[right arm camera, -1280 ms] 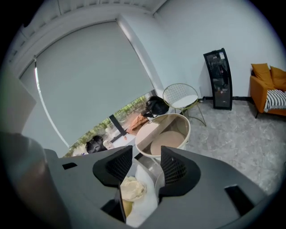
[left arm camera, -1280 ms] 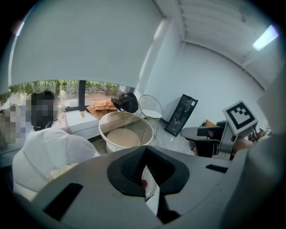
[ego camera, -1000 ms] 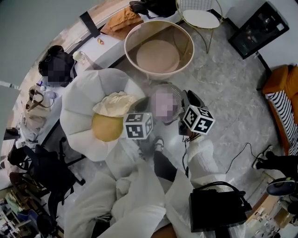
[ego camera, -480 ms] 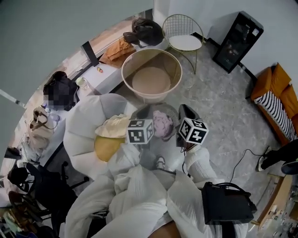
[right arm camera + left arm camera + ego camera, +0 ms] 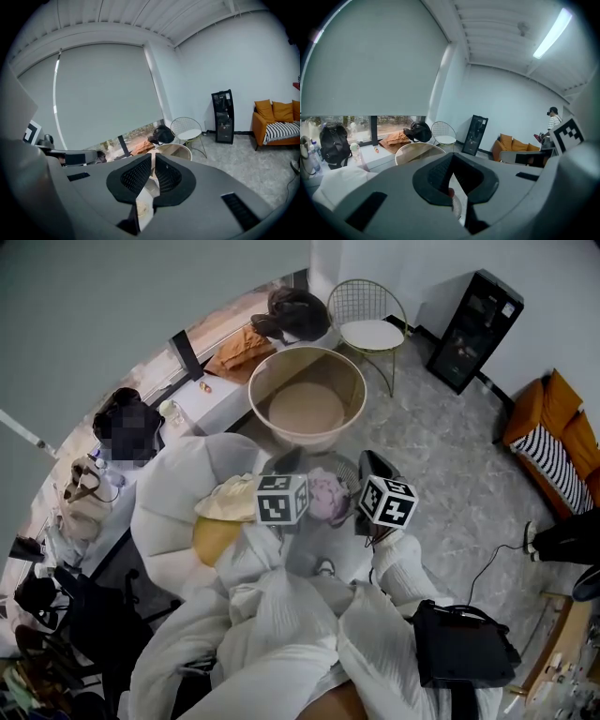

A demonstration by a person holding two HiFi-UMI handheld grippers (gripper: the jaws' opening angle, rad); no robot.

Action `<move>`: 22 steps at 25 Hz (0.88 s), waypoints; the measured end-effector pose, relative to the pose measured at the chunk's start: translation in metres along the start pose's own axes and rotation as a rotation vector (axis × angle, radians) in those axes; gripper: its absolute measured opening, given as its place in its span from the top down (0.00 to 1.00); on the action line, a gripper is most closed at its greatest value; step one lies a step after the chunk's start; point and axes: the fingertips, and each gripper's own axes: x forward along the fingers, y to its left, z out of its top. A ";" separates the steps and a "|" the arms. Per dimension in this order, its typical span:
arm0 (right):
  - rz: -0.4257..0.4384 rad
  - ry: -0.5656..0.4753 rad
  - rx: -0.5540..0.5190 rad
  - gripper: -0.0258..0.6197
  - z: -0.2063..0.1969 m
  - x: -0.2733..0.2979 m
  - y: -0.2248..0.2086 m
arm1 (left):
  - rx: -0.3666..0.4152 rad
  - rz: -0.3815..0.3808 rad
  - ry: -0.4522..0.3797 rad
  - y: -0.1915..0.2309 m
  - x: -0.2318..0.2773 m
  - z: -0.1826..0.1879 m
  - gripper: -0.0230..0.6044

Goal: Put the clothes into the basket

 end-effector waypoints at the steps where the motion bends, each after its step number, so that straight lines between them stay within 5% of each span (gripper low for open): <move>1: 0.001 0.001 -0.001 0.90 0.000 0.000 0.002 | -0.001 0.000 0.000 0.000 0.000 0.000 0.95; 9: 0.001 0.005 -0.003 0.90 -0.001 0.004 0.005 | 0.071 -0.020 -0.016 -0.007 0.000 0.004 0.95; 22: 0.008 0.048 -0.006 0.90 -0.011 0.021 -0.001 | 0.006 0.006 0.010 0.005 0.014 -0.006 0.95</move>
